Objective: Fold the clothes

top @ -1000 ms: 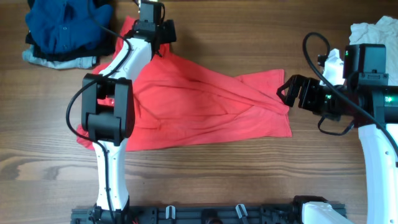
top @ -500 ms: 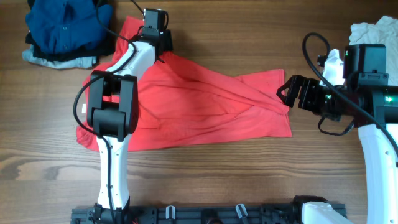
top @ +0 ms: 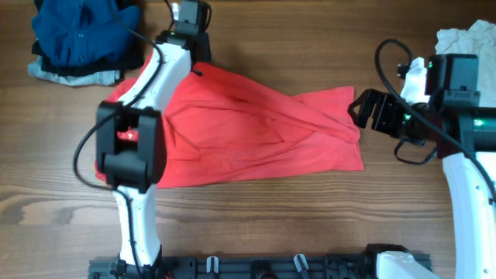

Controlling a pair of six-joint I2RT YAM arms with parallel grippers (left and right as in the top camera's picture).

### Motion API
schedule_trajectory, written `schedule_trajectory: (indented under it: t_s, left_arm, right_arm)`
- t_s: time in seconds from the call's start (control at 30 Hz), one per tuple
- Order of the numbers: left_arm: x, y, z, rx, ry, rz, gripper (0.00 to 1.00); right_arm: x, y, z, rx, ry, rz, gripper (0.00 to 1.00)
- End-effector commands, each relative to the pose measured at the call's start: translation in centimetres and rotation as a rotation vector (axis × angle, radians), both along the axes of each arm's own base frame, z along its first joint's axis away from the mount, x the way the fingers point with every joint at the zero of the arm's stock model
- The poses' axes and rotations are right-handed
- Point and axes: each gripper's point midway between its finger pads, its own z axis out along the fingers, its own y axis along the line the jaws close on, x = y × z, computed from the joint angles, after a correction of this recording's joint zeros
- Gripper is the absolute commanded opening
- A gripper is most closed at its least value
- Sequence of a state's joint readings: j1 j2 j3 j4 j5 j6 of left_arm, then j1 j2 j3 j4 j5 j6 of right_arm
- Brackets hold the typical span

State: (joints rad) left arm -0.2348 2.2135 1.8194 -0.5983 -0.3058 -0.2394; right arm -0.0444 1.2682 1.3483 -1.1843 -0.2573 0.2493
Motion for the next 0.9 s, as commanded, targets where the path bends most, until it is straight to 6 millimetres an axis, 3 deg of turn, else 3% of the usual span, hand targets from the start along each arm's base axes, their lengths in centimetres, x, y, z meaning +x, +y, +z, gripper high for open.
schedule_trajectory:
  t_s: [0.0, 0.1, 0.17, 0.3, 0.4, 0.67, 0.73, 0.8, 0.87]
  left_arm:
    - [-2.4, 1.8, 4.5, 0.011, -0.011, 0.112, 0.06]
    - [-6.4, 3.0, 2.8, 0.043, 0.157, 0.167, 0.04]
    - [-7.8, 3.6, 2.4, 0.059, 0.204, 0.209, 0.04]
    - [-13.7, 5.0, 1.4, 0.111, 0.424, 0.304, 0.04]
    - [-16.5, 5.7, 1.5, 0.15, 0.531, 0.331, 0.04]
    - [-21.3, 6.8, 1.5, 0.232, 0.73, 0.345, 0.08]
    - [-22.0, 7.0, 1.2, 0.244, 0.756, 0.344, 0.16]
    - [-22.2, 7.4, 0.9, 0.259, 0.763, 0.348, 0.3]
    - [-22.4, 8.1, 1.0, 0.282, 0.772, 0.359, 0.23]
  right_arm:
    - [-0.7, 0.3, -4.0, 0.024, 0.088, -0.006, 1.0]
    - [-0.9, 1.9, -7.1, 0.114, 0.116, 0.032, 1.0]
    - [-0.6, 2.1, -7.6, 0.128, 0.108, 0.037, 1.0]
    - [0.4, 2.1, -8.8, 0.13, 0.13, 0.03, 1.0]
    - [0.5, 2.1, -10.0, 0.133, 0.171, 0.028, 1.0]
    - [0.9, 2.1, -11.1, 0.145, 0.208, 0.011, 1.0]
    - [0.9, 2.1, -11.1, 0.144, 0.207, 0.012, 0.99]
    - [1.0, 2.1, -11.1, 0.143, 0.2, 0.012, 1.0]
    - [1.0, 2.1, -11.1, 0.143, 0.2, 0.012, 1.0]
